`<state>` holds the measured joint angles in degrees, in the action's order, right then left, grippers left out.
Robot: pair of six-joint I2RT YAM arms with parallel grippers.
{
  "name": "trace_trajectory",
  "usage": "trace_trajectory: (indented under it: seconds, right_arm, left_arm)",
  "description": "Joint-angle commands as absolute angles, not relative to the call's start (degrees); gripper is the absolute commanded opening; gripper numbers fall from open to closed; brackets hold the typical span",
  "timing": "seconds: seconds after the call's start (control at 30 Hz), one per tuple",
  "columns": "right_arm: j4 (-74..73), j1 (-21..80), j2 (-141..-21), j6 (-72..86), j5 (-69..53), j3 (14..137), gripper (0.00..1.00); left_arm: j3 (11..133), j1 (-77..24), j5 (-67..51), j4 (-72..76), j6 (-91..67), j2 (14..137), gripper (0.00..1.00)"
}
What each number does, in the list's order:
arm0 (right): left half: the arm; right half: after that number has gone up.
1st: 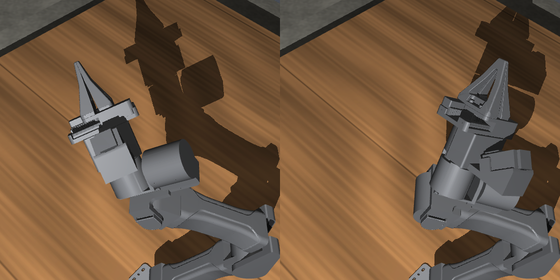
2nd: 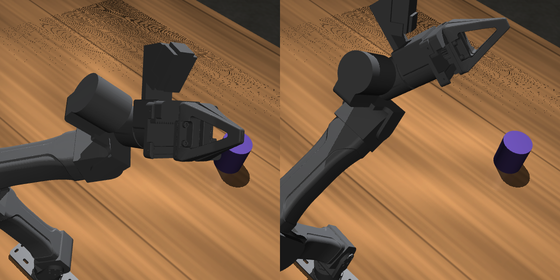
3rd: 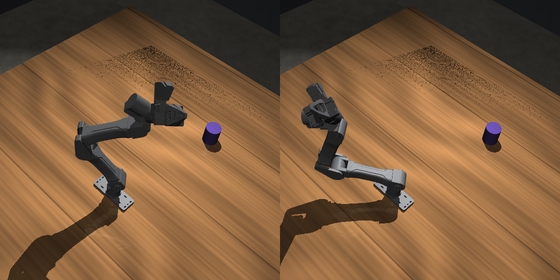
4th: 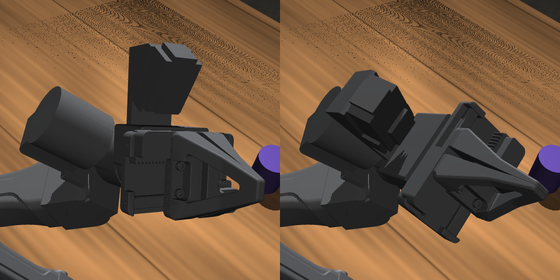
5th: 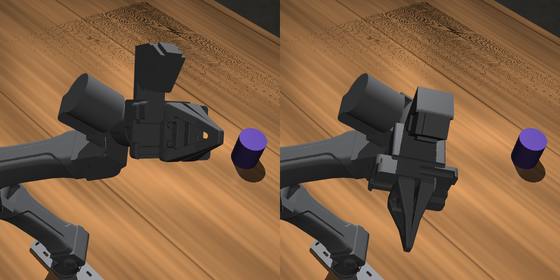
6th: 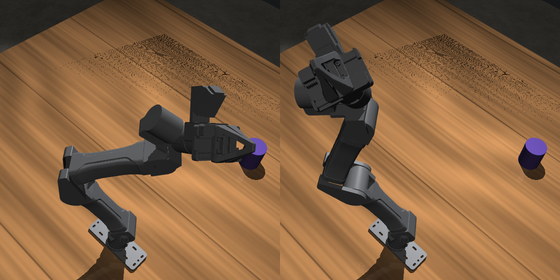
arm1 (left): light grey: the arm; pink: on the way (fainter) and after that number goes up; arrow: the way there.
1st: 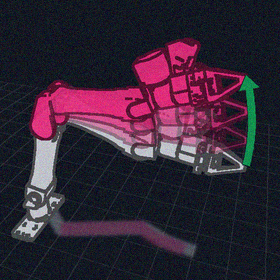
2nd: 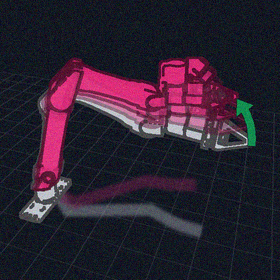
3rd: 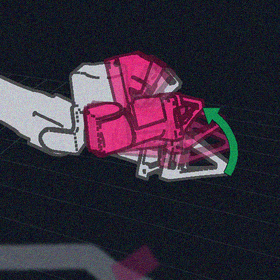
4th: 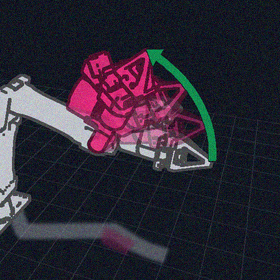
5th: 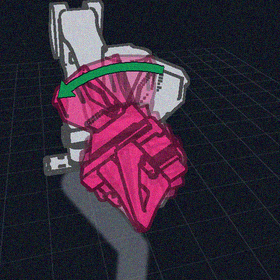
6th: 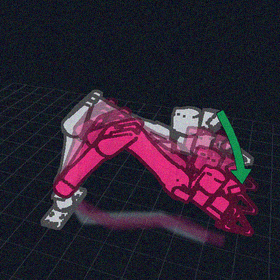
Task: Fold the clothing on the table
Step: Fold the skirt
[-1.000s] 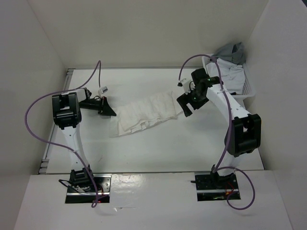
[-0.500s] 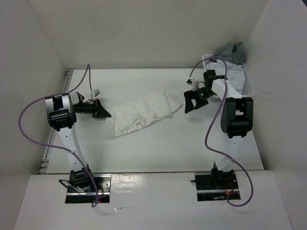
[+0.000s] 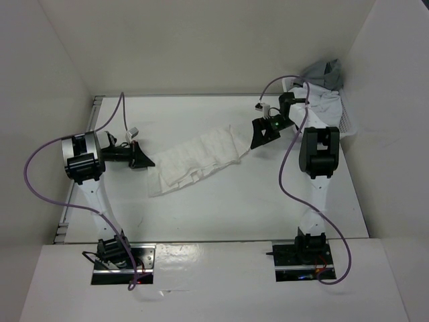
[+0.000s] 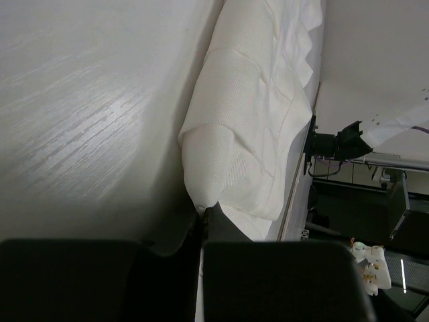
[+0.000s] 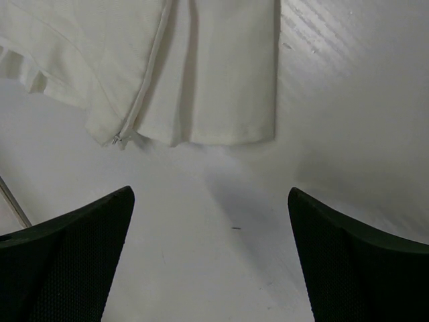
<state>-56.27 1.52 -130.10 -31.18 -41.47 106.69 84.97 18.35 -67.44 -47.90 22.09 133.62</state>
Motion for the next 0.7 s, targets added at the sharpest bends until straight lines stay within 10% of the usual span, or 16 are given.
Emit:
trace_trajectory:
  seconds: [0.0, 0.67]
  right_arm:
    - [-60.11, 1.93, -134.81, -32.78, -44.65, 112.74, 1.0]
    - [-65.92, 6.94, -149.5, -35.86, -47.02, 119.89, 0.92]
  left_arm:
    - [83.94, 17.93, -63.11, -46.05, 23.91, 132.63, 0.0]
    - [84.46, 15.83, -60.91, -46.05, 24.43, 132.63, 0.0]
